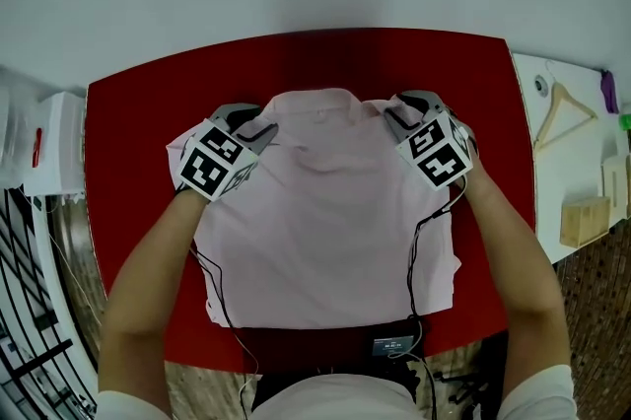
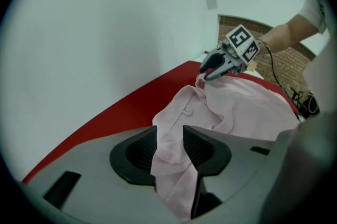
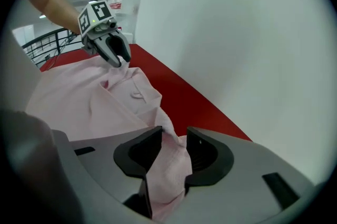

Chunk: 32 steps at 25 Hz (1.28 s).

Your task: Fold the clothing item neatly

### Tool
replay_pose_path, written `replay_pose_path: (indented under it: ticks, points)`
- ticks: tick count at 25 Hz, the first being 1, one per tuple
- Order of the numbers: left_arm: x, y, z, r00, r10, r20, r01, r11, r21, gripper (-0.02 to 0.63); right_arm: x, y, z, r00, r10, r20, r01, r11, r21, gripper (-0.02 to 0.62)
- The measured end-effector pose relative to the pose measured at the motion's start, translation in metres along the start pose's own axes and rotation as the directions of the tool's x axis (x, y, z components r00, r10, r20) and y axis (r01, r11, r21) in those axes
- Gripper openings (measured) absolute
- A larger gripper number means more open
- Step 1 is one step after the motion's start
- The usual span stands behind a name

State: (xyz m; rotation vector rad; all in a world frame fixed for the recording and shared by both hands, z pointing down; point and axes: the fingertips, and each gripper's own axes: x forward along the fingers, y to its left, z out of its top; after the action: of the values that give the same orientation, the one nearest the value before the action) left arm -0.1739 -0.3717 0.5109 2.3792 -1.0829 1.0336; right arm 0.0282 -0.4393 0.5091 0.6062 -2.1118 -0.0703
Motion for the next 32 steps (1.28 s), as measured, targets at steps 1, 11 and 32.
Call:
replay_pose_path:
  ticks: [1, 11, 32]
  points:
    - [-0.001, 0.004, -0.001, 1.0, 0.013, 0.002, -0.013, 1.0, -0.006, 0.138, 0.004, -0.005, -0.001, 1.0, -0.015, -0.009, 0.015, 1.0, -0.006, 0.138]
    - [-0.041, 0.037, -0.021, 0.995, 0.091, 0.032, -0.09, 0.995, -0.046, 0.147, -0.016, -0.036, -0.015, 0.995, -0.097, 0.013, 0.096, 0.991, 0.097, 0.17]
    - [0.007, -0.042, 0.01, 0.992, -0.045, -0.12, 0.11, 0.782, 0.613, 0.037, -0.003, 0.081, -0.009, 0.992, 0.122, 0.018, -0.122, 0.992, -0.017, 0.169]
